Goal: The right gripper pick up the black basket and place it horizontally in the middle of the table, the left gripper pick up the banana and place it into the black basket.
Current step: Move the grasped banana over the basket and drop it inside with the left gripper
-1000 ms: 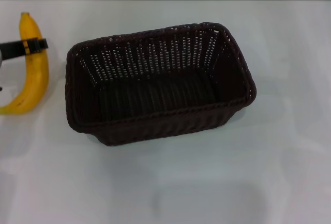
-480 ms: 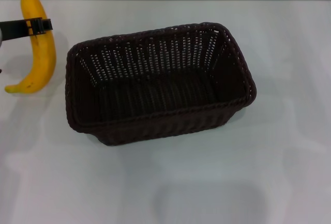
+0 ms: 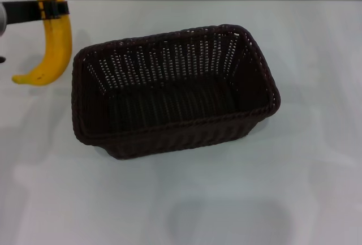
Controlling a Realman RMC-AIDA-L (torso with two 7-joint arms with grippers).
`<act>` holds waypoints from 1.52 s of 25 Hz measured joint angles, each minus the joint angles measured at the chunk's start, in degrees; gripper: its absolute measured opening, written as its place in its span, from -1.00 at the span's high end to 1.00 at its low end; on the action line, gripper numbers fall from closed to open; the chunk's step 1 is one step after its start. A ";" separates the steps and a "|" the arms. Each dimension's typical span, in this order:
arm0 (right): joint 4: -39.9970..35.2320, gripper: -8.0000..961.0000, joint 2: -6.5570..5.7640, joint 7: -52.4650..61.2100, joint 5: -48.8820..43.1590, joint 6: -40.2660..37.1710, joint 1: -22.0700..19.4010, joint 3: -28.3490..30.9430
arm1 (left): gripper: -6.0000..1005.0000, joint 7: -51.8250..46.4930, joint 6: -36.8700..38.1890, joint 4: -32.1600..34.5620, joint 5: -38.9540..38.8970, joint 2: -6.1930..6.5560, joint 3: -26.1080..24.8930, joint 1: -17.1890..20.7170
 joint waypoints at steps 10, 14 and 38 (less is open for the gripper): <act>-0.02 -0.74 0.00 0.01 0.01 0.28 -0.09 0.00 | 0.04 -0.41 -5.03 7.22 -1.33 0.00 1.46 -2.57; -0.02 -0.74 0.00 0.01 0.01 0.53 -0.10 0.00 | 0.04 -0.39 -5.72 8.20 -2.38 0.00 1.59 -3.39; -0.97 -0.72 0.26 0.01 -0.02 1.60 -1.38 -0.59 | 0.03 -0.64 -0.99 9.18 -8.26 -0.09 10.46 -5.31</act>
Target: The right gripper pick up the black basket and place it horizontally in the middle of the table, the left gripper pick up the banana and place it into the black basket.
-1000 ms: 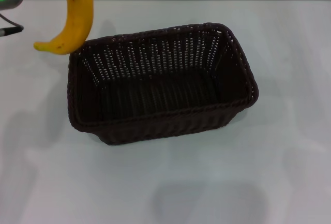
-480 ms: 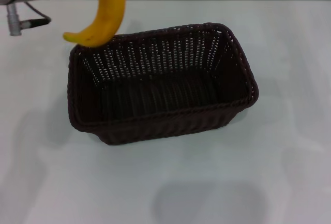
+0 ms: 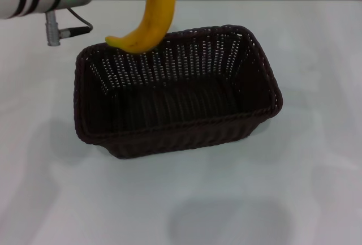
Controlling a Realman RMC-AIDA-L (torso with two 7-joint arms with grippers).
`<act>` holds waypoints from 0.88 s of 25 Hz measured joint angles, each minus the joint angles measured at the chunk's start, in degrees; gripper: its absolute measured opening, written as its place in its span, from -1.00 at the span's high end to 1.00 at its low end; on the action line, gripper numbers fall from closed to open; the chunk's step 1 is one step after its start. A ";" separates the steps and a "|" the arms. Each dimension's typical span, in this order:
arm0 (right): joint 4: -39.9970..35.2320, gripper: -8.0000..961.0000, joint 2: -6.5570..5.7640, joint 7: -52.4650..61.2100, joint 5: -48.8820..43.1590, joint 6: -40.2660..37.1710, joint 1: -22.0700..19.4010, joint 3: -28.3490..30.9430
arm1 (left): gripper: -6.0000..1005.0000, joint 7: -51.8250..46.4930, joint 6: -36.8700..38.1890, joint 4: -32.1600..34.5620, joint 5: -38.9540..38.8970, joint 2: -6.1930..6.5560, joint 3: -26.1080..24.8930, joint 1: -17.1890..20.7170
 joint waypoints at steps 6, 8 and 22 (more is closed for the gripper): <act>-0.03 -0.72 0.16 0.00 -0.07 0.43 -0.45 -0.55 | 0.02 1.06 0.20 -0.08 -2.07 0.00 1.28 0.12; -0.03 -0.72 0.19 0.00 -0.07 0.43 -0.55 -0.56 | 0.02 1.95 -0.01 -0.18 -4.33 0.06 0.96 0.19; -0.70 -0.72 0.18 0.00 -0.06 0.57 -1.34 -1.40 | -0.17 4.35 1.25 0.22 -8.78 0.02 0.57 2.65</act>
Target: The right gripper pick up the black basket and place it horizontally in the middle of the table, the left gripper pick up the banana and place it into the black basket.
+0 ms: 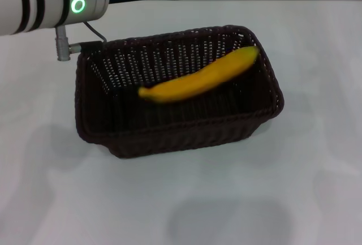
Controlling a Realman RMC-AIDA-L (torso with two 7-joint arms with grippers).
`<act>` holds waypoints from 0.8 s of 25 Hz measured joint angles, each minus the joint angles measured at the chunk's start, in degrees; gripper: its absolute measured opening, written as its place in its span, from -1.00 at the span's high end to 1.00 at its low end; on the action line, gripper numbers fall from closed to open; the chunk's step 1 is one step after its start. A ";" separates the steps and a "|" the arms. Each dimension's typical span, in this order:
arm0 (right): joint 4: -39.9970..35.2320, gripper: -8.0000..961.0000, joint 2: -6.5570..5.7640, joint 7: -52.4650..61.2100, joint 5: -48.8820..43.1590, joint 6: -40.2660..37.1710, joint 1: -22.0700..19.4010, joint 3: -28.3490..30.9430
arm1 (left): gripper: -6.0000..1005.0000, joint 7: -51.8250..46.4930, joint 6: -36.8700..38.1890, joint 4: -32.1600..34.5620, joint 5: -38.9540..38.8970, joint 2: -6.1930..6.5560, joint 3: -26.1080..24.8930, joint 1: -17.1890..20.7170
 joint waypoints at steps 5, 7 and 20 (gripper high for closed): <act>-0.10 -0.72 0.00 0.00 0.00 0.00 -0.17 -0.08 | -0.36 1.27 1.05 -0.20 0.70 0.02 -0.47 0.51; -0.10 -0.72 0.00 0.00 0.00 -0.02 -0.19 -0.13 | -0.58 2.71 3.57 -0.97 1.72 0.00 -0.68 1.41; 0.10 -0.72 0.09 0.00 0.00 -0.41 -0.02 -0.77 | -0.76 12.49 42.71 -10.12 6.60 -0.09 3.89 12.12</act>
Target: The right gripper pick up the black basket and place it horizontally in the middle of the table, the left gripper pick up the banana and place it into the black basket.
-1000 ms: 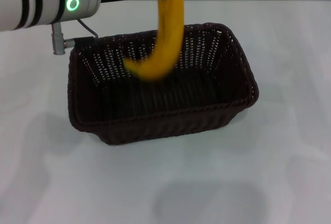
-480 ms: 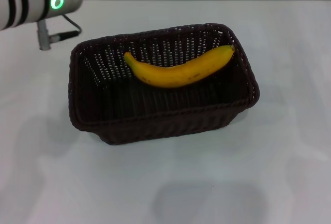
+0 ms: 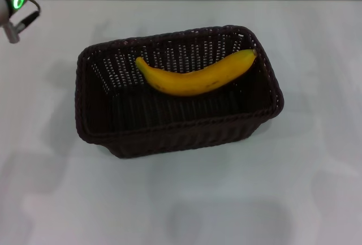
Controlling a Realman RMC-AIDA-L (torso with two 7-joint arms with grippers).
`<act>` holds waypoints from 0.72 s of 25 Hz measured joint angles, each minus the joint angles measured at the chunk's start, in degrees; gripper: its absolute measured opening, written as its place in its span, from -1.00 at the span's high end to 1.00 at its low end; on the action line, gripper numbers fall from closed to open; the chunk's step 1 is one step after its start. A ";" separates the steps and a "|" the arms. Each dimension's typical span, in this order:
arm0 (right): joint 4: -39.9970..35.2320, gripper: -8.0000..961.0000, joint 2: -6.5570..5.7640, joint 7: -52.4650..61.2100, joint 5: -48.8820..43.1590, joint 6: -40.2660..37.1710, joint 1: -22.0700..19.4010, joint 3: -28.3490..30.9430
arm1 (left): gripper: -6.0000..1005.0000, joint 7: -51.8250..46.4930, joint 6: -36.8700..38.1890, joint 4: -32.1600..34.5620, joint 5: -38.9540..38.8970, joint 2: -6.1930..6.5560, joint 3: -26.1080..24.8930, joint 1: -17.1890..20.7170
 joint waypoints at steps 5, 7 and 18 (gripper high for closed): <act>0.45 -0.72 0.00 0.00 0.00 -0.04 0.31 0.35 | -0.75 1.63 21.39 -7.70 0.57 0.05 4.26 2.59; 0.79 -0.72 0.00 0.00 0.00 -0.11 0.47 0.42 | -0.75 1.63 31.19 -12.50 0.57 0.06 6.24 2.89; 2.80 -0.72 -0.86 0.00 0.00 -4.65 2.84 0.47 | -0.75 1.25 72.39 -34.79 6.40 0.00 11.58 1.62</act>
